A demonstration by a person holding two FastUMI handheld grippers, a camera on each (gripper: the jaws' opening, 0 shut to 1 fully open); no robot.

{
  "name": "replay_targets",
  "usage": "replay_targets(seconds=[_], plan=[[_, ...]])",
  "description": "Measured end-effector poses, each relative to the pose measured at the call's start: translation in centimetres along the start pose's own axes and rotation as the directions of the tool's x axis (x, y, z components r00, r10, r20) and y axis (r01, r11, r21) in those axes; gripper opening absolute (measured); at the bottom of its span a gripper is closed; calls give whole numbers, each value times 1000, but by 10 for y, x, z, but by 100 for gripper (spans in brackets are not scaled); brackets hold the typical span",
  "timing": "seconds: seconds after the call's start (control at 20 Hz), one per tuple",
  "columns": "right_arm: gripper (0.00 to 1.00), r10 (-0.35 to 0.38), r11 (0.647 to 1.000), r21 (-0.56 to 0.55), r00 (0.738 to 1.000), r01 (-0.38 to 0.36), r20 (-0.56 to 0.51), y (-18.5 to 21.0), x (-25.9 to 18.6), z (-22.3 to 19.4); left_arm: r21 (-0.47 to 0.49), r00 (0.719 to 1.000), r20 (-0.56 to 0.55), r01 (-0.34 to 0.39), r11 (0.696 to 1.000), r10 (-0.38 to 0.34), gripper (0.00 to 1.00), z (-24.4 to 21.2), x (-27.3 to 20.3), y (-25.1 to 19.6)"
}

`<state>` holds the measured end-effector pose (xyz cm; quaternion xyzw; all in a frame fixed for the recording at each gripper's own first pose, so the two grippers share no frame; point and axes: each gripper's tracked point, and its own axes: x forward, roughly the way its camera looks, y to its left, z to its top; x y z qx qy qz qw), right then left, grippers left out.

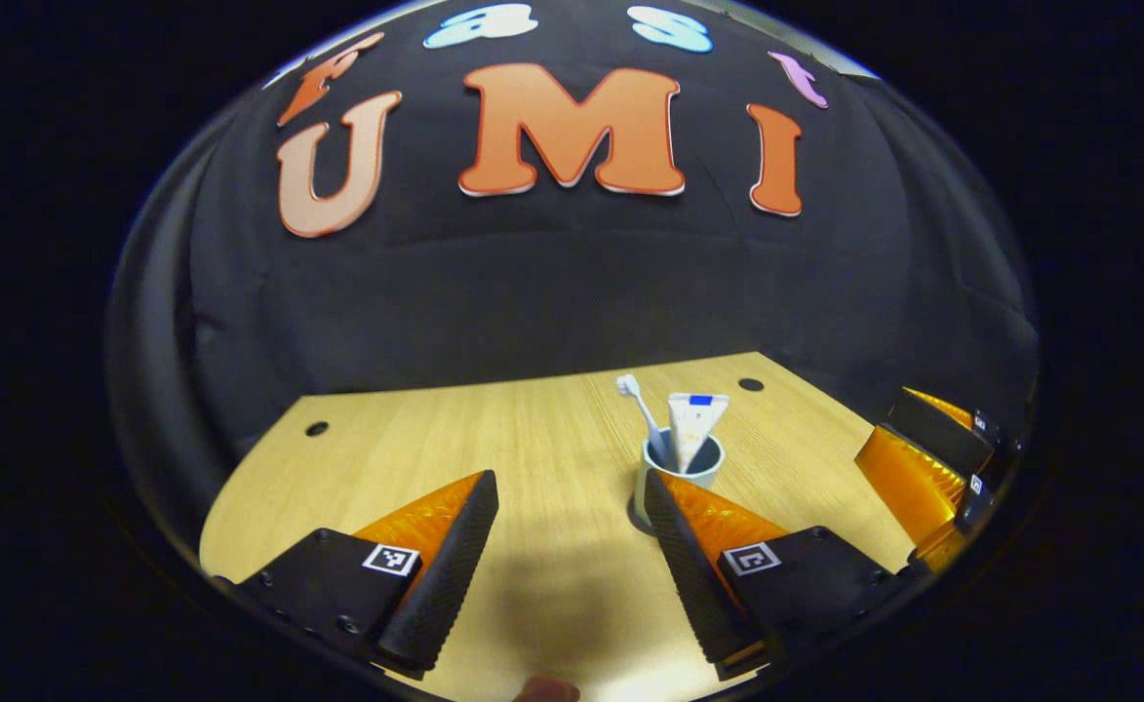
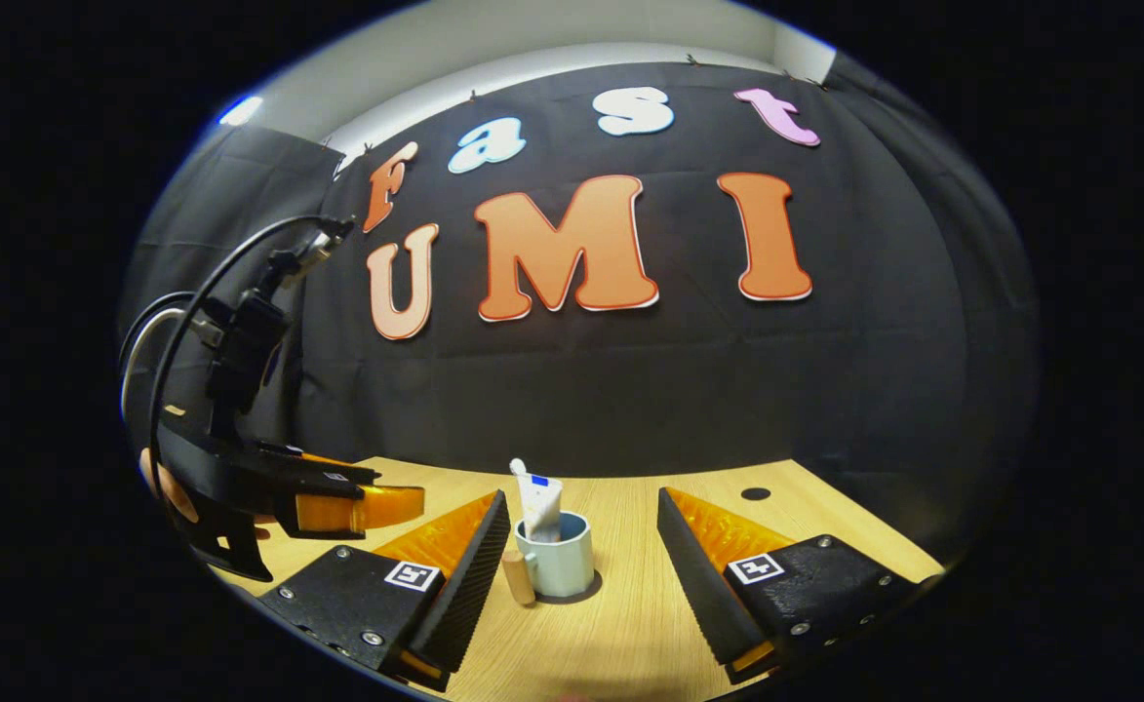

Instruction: Put the toothbrush and toothpaste on the desktop into the cup, then pick up the cup and place it on the coaster on the desktop.

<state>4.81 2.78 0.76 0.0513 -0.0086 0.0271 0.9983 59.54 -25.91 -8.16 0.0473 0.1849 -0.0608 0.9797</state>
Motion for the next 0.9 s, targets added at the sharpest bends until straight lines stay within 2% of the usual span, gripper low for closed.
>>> replay_targets(seconds=[0.1,0.3,0.4,0.45,0.65,0.8,0.9], plan=[[92,11,1000,-6,1000,-11,24,10,-1,8,24,989,140,-48,999,44,98,4,3,-2],[92,22,999,-24,998,-21,57,23,-2,16,33,949,295,-127,991,112,99,16,-9,2],[92,22,999,-45,998,-19,66,29,-6,17,-6,937,320,-146,989,140,97,13,-19,5],[92,24,998,-58,997,-20,77,32,-9,19,-24,929,336,-156,987,155,100,14,-24,9],[92,37,994,-106,996,-28,85,42,-14,20,-28,902,389,-189,982,185,100,18,-46,23],[92,67,993,-103,996,-60,66,52,-19,14,-12,902,395,-184,983,174,100,17,-49,25],[92,62,992,-110,996,-56,56,50,-19,12,-22,905,386,-185,982,179,100,12,-49,28]])
